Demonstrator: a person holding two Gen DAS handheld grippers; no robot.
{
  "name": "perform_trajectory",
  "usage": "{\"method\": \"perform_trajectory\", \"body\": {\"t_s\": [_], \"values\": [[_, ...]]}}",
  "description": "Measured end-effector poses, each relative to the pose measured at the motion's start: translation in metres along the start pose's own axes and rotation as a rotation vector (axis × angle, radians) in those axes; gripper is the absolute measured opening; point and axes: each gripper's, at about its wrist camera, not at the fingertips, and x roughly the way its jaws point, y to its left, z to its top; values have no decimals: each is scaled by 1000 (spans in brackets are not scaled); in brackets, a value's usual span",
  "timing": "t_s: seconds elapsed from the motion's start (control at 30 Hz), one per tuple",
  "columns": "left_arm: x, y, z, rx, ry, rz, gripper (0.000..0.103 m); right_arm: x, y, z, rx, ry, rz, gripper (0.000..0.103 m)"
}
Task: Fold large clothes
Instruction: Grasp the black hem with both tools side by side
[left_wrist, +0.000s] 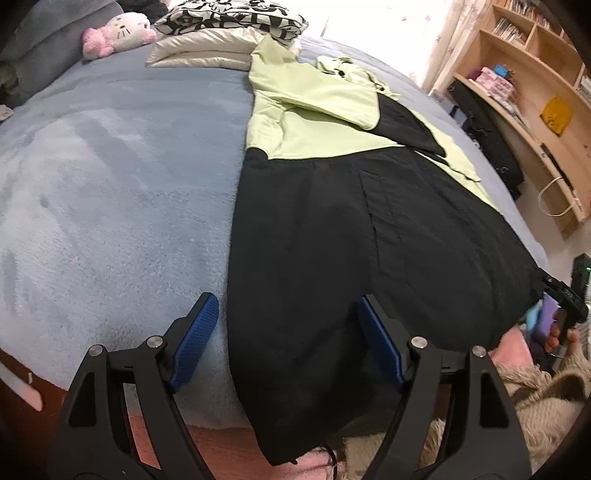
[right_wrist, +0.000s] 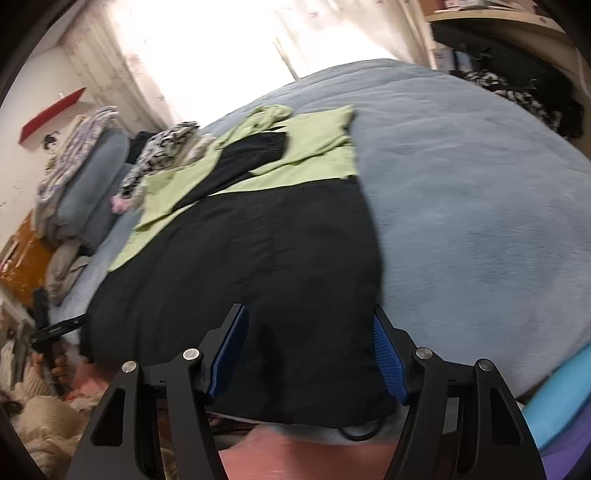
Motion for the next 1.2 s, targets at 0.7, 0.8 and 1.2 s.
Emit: {"method": "perform_trajectory", "body": {"t_s": [0.7, 0.8, 1.2], "values": [[20, -16, -6, 55, -10, -73, 93, 48, 19, 4, -16, -4, 13, 95], [19, -13, -5, 27, -31, -84, 93, 53, 29, 4, -63, 2, -38, 99], [11, -16, -3, -39, -56, -86, 26, 35, 2, 10, 58, -17, -14, 22]]}}
